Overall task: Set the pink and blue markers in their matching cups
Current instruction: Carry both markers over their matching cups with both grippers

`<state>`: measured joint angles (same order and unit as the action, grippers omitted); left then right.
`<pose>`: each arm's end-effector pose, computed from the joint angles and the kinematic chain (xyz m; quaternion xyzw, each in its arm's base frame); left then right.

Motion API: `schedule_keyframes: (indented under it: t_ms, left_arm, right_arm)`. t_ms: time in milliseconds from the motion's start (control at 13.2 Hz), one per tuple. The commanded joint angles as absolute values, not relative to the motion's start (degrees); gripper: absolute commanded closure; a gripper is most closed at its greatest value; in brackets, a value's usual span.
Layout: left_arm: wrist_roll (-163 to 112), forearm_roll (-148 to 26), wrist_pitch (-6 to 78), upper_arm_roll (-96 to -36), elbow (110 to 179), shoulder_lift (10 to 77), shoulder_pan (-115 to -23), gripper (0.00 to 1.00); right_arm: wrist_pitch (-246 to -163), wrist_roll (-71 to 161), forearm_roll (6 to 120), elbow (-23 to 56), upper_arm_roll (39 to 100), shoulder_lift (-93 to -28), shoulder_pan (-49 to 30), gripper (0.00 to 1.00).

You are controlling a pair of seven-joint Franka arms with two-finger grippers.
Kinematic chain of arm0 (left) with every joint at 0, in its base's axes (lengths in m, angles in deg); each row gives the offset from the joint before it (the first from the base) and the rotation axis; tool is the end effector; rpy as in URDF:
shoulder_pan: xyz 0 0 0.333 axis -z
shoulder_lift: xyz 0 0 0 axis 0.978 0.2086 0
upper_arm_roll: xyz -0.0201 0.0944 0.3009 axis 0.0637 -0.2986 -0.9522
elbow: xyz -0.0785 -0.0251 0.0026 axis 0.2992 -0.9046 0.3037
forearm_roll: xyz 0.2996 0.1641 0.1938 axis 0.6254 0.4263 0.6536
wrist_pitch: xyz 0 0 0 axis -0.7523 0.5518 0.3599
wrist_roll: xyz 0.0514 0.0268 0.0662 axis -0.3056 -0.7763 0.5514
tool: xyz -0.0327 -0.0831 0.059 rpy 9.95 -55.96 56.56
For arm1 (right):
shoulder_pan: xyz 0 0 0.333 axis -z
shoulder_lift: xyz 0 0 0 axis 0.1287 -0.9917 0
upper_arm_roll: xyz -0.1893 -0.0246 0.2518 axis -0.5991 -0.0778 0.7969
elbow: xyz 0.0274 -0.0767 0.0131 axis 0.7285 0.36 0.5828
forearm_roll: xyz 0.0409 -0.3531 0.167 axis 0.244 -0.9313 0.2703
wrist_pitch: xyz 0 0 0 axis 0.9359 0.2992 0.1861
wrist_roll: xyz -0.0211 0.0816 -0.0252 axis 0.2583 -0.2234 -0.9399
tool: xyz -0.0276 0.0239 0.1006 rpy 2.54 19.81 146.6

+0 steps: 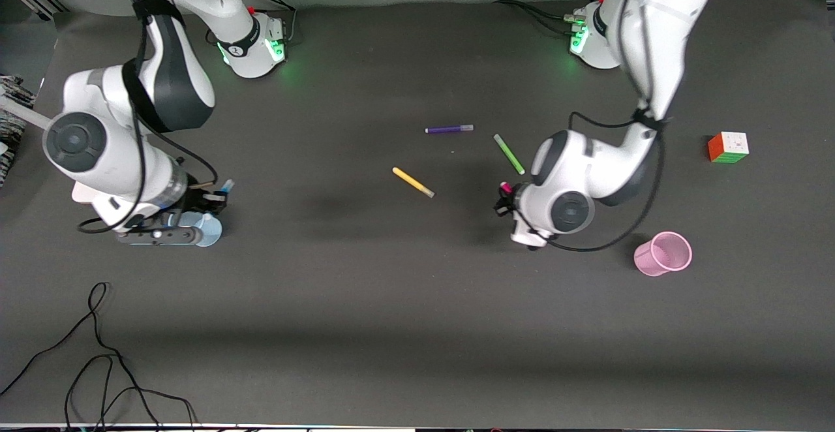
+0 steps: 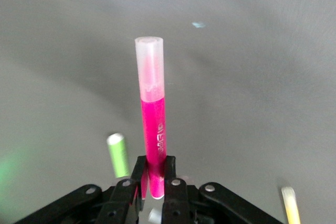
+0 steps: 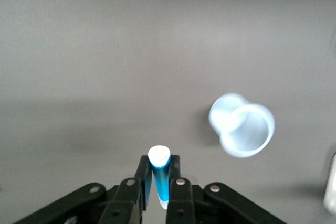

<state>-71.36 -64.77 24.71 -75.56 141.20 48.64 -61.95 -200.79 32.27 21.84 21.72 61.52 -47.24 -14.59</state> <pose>0.5712 -0.2703 0.2690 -0.9300 -0.2851 0.2320 0.0079 0.5979 0.0938 0.4444 0.9981 0.0245 -0.0064 0.0559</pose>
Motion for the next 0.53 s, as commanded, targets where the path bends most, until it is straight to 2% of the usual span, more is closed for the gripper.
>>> schedule_keyframes:
  t_ms: [0,151,303,454]
  left_arm:
    - [-66.66,-65.06,9.88,-75.51,130.61,47.22,-69.32,1.0]
    - [-59.11,-64.97,1.33,-75.6,124.69,48.27,-74.34,1.0]
    - [-51.11,-65.23,0.16,-75.69,123.97,48.36,-80.39,1.0]
    - [-43.46,-65.41,-0.19,-75.6,124.14,49.67,-85.5,1.0]
  right_arm:
    - [-212.73,43.59,19.87,31.85,56.65,-39.99,-15.46,1.0]
    - [-221.7,48.71,19.87,38.35,54.45,-37.09,-15.46,1.0]
    - [-233.63,54.32,19.87,45.64,52.08,-35.24,-15.37,1.0]
    - [-240.62,58.21,19.87,49.44,49.78,-35.05,-15.37,1.0]
